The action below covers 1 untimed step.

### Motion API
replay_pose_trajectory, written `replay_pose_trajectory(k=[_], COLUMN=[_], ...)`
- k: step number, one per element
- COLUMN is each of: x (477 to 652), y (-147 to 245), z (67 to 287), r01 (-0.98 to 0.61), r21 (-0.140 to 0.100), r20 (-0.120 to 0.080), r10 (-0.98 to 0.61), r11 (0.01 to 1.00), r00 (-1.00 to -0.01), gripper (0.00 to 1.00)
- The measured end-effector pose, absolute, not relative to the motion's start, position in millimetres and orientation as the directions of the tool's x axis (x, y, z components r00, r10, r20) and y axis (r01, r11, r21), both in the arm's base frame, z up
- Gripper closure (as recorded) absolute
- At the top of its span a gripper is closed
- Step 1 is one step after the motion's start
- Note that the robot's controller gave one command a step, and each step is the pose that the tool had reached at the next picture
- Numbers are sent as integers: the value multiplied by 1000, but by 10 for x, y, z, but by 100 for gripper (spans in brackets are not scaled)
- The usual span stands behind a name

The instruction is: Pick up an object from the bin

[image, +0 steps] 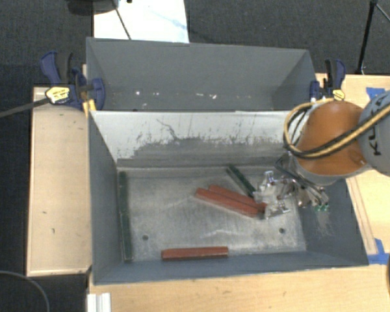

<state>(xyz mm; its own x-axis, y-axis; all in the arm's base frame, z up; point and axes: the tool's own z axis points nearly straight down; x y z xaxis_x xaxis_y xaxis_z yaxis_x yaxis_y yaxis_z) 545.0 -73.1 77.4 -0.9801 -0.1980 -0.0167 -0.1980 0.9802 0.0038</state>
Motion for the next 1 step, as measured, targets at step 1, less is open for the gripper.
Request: replay_pose_trajectory(k=[1], x=[5401], y=[-1016], z=[764], r01=[-286], r21=[-4], r20=[-18], r10=[-286], r11=[958], r00=[-958], gripper=[100])
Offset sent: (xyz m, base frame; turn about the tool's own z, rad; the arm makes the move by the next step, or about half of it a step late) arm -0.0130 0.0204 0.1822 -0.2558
